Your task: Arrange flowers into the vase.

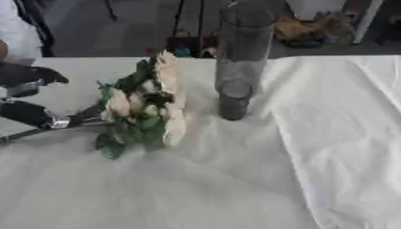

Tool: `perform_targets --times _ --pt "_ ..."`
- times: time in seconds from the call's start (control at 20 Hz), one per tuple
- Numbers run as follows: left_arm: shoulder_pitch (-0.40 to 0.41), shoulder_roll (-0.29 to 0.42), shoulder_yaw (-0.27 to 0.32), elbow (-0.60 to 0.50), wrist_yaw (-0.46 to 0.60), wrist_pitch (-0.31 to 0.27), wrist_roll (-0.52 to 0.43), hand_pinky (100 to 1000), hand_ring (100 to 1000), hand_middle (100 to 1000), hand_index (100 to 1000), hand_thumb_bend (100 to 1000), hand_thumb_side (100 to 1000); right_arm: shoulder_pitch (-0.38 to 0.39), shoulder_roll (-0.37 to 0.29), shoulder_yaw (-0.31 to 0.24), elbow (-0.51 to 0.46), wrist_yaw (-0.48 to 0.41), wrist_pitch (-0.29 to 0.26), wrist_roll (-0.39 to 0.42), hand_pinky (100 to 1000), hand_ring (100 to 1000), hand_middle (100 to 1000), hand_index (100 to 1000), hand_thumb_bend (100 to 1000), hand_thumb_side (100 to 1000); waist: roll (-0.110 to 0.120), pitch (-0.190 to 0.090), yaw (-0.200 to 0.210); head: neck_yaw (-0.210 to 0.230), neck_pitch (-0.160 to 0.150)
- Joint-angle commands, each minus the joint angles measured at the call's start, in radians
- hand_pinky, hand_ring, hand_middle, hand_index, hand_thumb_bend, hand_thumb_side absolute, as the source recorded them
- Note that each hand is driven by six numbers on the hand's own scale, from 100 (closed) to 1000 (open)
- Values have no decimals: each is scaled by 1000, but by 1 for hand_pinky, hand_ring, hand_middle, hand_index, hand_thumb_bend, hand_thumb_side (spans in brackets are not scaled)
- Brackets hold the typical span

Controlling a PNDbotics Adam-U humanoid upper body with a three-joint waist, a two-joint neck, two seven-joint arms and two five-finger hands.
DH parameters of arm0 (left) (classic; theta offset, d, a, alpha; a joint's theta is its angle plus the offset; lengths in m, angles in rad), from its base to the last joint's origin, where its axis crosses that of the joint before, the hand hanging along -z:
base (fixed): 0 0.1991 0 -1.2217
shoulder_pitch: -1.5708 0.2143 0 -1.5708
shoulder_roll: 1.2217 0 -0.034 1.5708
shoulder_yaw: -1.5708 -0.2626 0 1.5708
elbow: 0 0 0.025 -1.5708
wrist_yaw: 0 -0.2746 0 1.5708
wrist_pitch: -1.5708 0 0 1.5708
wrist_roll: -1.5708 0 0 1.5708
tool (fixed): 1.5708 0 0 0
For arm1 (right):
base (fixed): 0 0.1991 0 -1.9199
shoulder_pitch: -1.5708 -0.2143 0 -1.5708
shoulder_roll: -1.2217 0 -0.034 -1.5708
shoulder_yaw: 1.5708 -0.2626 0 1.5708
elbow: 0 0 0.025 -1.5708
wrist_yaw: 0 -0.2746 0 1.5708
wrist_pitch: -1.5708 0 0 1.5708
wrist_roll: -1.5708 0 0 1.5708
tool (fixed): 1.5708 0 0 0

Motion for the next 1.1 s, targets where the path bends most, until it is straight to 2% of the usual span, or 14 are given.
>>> perform_targets --times 0.05,0.55,1.1 --pt "-30 2 7 27 -15 -11 19 824 901 965 1000 632 790 -13 -13 -1 -16 -7 -7 0 853 861 773 863 100 1000 1 -15 -4 8 -15" --pt "-49 -48 19 134 -82 -37 99 815 890 952 1000 599 780 -15 -5 0 -16 -12 -5 0 855 862 772 864 100 1000 -1 -7 -18 24 -32" --pt "-56 -79 19 200 -126 -61 119 801 872 938 1000 572 741 -18 -1 2 -16 -16 -6 2 856 862 771 865 100 1000 -1 4 -35 37 -45"
